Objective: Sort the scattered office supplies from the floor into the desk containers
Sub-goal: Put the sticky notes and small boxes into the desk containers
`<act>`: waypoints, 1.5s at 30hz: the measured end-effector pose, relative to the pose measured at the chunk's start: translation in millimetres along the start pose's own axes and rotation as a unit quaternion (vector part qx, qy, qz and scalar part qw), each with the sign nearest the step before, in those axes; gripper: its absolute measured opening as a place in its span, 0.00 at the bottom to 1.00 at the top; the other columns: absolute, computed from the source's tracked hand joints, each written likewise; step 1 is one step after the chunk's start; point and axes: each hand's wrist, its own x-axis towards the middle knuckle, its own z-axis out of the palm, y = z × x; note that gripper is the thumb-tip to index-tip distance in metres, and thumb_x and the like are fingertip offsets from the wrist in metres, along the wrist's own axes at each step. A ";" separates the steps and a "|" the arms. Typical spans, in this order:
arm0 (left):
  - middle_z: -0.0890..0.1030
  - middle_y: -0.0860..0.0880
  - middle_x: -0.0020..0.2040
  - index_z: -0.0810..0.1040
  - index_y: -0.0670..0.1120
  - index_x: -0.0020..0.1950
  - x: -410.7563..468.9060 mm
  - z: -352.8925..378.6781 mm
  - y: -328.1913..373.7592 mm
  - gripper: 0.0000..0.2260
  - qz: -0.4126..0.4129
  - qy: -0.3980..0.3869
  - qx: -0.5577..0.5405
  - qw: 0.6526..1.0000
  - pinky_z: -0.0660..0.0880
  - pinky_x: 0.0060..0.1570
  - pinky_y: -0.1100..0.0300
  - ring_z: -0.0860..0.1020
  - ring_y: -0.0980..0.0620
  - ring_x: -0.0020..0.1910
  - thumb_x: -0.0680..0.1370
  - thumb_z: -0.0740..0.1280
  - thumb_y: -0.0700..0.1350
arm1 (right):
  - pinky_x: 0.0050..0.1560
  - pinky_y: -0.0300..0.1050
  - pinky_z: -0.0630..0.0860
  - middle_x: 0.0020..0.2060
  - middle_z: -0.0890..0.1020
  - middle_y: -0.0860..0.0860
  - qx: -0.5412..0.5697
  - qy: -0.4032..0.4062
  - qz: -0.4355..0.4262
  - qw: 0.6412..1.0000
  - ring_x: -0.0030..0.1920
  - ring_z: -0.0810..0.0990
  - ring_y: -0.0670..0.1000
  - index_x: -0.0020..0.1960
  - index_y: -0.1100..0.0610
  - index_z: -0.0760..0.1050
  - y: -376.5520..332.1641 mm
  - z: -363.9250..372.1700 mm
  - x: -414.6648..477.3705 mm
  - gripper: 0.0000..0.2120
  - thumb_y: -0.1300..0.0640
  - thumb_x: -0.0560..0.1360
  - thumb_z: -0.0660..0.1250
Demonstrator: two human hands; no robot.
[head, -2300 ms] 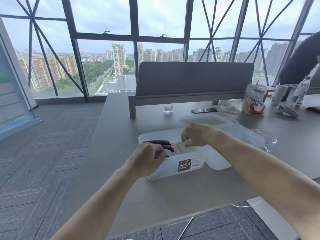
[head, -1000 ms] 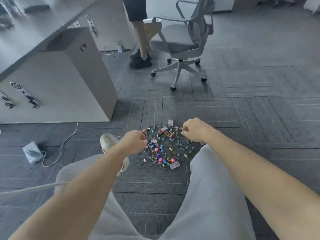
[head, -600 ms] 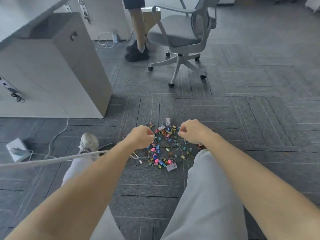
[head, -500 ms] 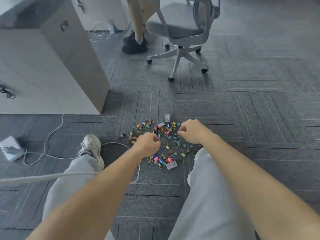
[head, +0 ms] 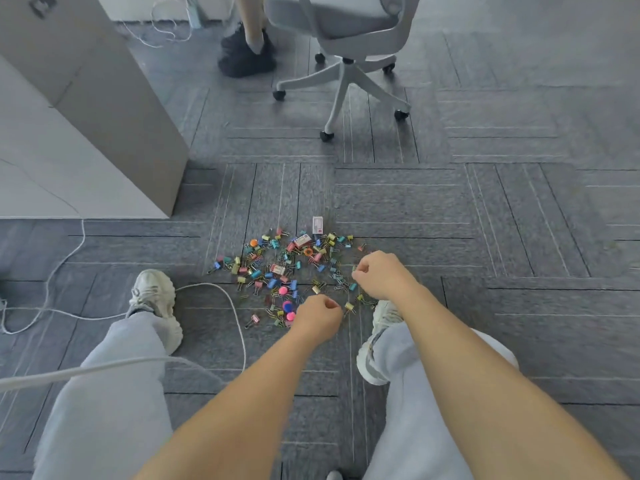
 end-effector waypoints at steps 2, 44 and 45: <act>0.84 0.49 0.48 0.81 0.48 0.48 16.1 6.3 0.1 0.09 -0.010 0.024 -0.023 0.999 0.79 0.47 0.54 0.82 0.47 0.46 0.75 0.61 0.43 | 0.44 0.44 0.72 0.49 0.83 0.57 0.005 0.007 0.018 1.000 0.45 0.79 0.56 0.48 0.55 0.82 15.6 5.1 11.7 0.10 0.53 0.79 0.63; 0.71 0.40 0.67 0.71 0.42 0.70 293.0 125.0 -41.5 0.20 -0.002 -0.080 0.453 0.888 0.68 0.64 0.49 0.66 0.40 0.66 0.77 0.67 0.37 | 0.46 0.49 0.72 0.63 0.67 0.60 -0.032 0.014 0.162 0.986 0.52 0.75 0.62 0.74 0.50 0.58 163.8 104.6 282.0 0.29 0.52 0.76 0.67; 0.73 0.40 0.65 0.72 0.42 0.69 285.9 119.0 -34.7 0.19 -0.001 -0.078 0.440 0.894 0.70 0.63 0.50 0.67 0.40 0.66 0.77 0.66 0.36 | 0.46 0.48 0.71 0.63 0.67 0.59 -0.020 0.008 0.143 0.989 0.52 0.75 0.61 0.73 0.50 0.60 157.6 92.1 273.2 0.29 0.53 0.76 0.67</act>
